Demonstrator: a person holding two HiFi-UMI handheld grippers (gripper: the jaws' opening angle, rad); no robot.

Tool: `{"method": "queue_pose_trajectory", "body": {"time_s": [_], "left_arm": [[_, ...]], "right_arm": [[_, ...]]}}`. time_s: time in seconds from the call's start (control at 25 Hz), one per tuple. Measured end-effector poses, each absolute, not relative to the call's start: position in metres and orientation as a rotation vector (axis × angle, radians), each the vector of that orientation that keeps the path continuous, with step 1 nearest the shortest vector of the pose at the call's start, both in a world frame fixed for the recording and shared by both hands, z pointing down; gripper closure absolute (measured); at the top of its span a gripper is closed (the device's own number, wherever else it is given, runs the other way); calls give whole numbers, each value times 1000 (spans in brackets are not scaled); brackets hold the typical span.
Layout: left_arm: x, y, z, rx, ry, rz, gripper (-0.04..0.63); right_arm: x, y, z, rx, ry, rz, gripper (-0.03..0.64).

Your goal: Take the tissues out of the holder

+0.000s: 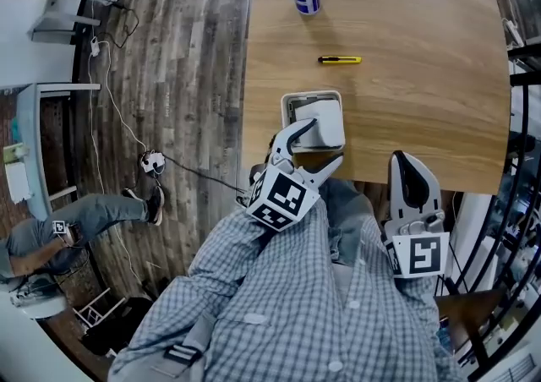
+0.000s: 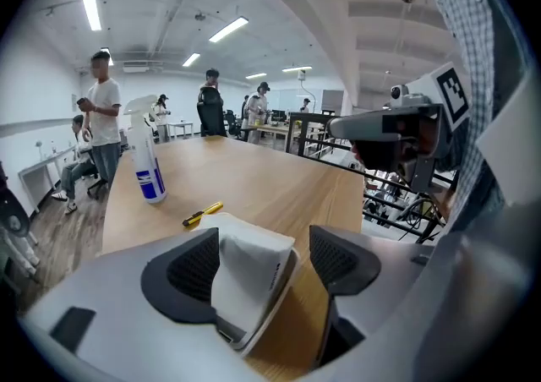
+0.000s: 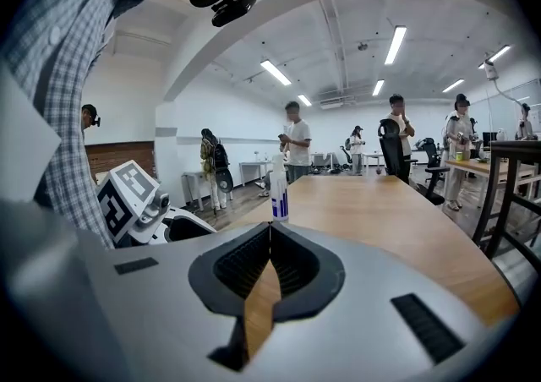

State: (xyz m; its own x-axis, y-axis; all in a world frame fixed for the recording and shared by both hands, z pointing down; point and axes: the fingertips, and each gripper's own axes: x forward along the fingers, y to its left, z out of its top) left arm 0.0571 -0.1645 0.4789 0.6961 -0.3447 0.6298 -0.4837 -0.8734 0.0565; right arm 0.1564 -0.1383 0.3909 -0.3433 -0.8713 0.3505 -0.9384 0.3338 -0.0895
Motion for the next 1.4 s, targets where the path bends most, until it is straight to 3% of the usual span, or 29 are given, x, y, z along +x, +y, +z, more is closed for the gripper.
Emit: {"method": "queue_pose_trajectory", "body": {"time_s": [0.52,0.84,1.4], "left_arm": [[63,-177,502,2737,-882,1108,264],[58,-177,501,2708,-891,1065,339],[56,-182,481,2712,-890,966,354]], "right_arm": [[176,-123,401,1656,-2317,445,604],[176,-121,401,1648,-2328,439,604],[173,-120,395,1648,-2342,401,604]]}}
